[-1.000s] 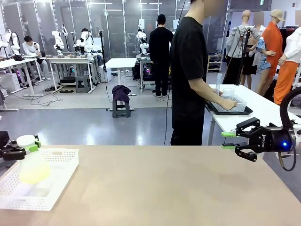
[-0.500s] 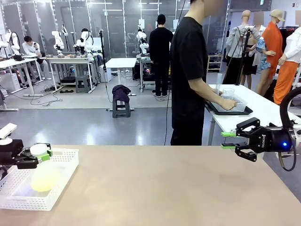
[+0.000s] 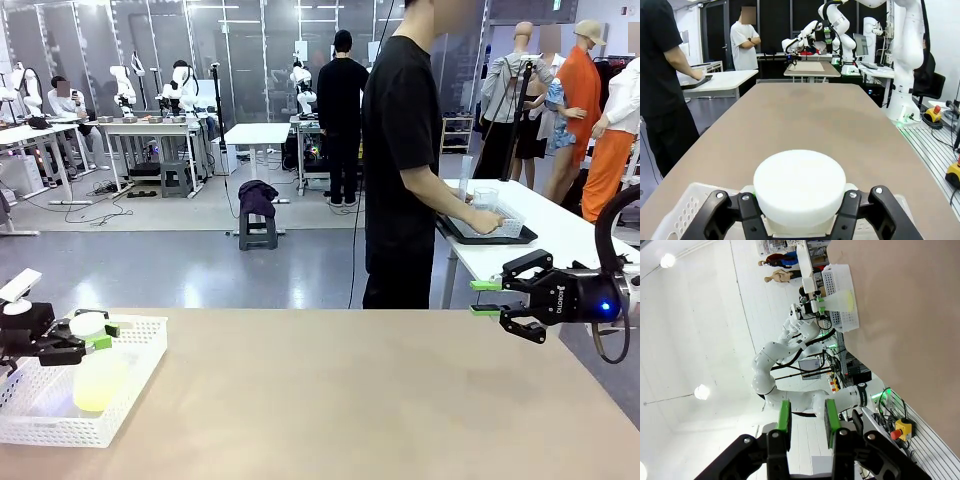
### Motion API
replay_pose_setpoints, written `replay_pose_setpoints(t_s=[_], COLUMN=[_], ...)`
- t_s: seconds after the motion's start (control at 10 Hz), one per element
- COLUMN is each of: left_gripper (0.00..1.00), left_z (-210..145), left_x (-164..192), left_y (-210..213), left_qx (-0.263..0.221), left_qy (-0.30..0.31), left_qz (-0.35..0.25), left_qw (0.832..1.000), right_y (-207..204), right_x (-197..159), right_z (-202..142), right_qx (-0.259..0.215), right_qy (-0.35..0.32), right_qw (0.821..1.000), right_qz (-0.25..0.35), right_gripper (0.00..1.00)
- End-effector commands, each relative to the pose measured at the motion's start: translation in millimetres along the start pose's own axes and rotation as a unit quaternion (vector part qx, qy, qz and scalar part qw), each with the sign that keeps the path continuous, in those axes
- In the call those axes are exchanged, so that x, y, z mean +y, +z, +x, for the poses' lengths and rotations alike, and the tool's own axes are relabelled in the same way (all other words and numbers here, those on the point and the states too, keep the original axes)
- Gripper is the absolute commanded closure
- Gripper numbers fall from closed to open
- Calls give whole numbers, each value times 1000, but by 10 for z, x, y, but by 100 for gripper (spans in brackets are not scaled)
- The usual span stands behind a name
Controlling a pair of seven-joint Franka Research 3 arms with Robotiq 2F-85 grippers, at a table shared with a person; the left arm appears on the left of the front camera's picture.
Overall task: Prepare the solutions needed for the experiment.
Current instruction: When the human places the Big flask in the center of the table, pick up the Big flask and place it in the left Organizing basket.
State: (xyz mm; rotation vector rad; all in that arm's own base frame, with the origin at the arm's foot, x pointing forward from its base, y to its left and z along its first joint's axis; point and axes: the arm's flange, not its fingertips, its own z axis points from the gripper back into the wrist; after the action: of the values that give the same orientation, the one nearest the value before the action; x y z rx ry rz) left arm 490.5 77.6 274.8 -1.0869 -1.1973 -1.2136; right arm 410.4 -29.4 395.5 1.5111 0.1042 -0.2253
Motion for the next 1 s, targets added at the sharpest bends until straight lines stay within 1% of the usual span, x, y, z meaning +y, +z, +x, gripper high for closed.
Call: replay_pose_setpoints(t_s=[0.0,0.1,0.2,0.3,0.4,0.5,0.7,0.9], left_gripper=[45,37,25,17,5,0,0,0], left_z=[-61,-65,-57,-58,-67,-73,-53,-32], left_x=[-37,-61,-97,-129,-156,-206,-264,-283], left_y=[19,48,88,130,190,287,394,495], left_qx=[12,17,17,20,27,34,33,29], left_qy=[-12,-12,-11,-11,-7,-2,-1,21], left_qz=[-15,-9,-8,-5,7,19,34,52], left_qw=[1000,1000,1000,1000,1000,999,999,998], right_y=[-8,-8,-8,-8,-8,-8,-8,-8], right_x=[11,11,11,11,11,11,11,11], right_z=[-5,-5,-5,-5,-5,-5,-5,-5], right_qx=[1,1,1,1,1,1,1,1], right_qy=[2,2,2,2,2,2,2,2], right_qw=[1000,1000,1000,1000,1000,1000,1000,1000], right_qz=[2,2,2,2,2,2,2,2], right_gripper=[64,64,64,64,64,64,64,64])
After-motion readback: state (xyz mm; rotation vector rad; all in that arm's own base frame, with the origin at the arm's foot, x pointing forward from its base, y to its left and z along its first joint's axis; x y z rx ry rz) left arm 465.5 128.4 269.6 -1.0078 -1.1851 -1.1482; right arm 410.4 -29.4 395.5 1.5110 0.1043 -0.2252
